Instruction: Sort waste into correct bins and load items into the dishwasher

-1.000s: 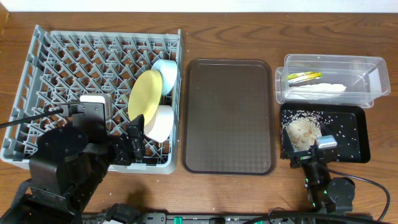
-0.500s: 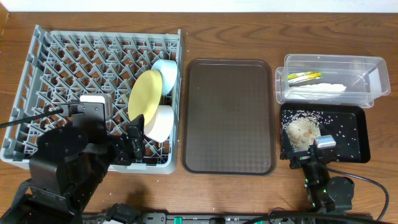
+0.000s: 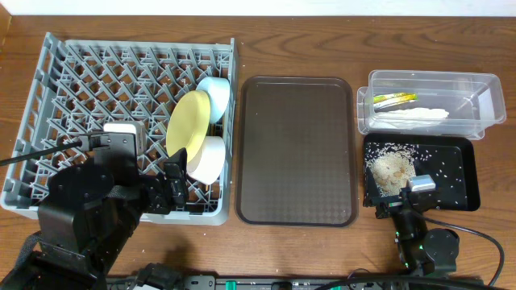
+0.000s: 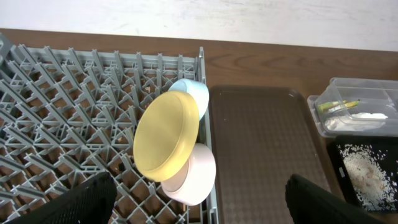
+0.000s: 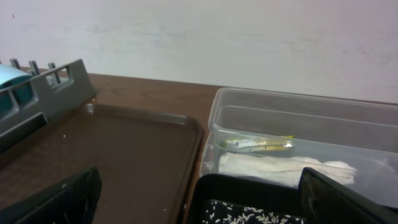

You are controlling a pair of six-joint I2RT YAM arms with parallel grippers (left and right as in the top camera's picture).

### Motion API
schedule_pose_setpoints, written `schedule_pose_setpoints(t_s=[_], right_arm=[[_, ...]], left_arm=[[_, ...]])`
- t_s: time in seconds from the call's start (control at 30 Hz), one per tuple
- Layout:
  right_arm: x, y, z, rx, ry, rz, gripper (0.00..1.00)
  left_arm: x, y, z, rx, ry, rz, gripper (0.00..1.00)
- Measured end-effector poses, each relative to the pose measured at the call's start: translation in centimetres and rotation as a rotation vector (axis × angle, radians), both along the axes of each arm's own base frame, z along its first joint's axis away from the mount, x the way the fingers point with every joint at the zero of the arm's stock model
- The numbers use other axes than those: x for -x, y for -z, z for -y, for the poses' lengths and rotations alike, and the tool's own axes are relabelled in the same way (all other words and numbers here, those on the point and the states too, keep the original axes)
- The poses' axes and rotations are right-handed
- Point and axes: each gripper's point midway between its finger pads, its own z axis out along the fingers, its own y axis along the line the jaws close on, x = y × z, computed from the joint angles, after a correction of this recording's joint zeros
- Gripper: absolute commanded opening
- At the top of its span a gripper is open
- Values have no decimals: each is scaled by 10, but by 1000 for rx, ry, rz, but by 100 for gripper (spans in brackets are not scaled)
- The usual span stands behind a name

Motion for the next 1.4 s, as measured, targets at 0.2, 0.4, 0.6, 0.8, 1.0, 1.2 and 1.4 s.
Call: schedule_pose_setpoints(t_s=[0.2, 0.4, 0.6, 0.8, 1.0, 1.2, 1.4], right_arm=[[0, 0, 0, 0, 0, 0, 99], [0, 0, 0, 0, 0, -1, 99], [0, 0, 0, 0, 0, -1, 99], [0, 0, 0, 0, 0, -1, 99], [0, 0, 0, 0, 0, -1, 99], [0, 0, 0, 0, 0, -1, 99], [0, 0, 0, 0, 0, -1, 99]], left_arm=[[-2, 0, -7, -21, -33, 10, 90], [-25, 2, -44, 40, -237, 131, 90], [-30, 22, -67, 99, -341, 300, 90], [-27, 42, -68, 135, -337, 481, 90], [-27, 89, -68, 138, -334, 513, 90], [-21, 117, -68, 122, -321, 571, 90], [-26, 145, -68, 96, -316, 549, 90]])
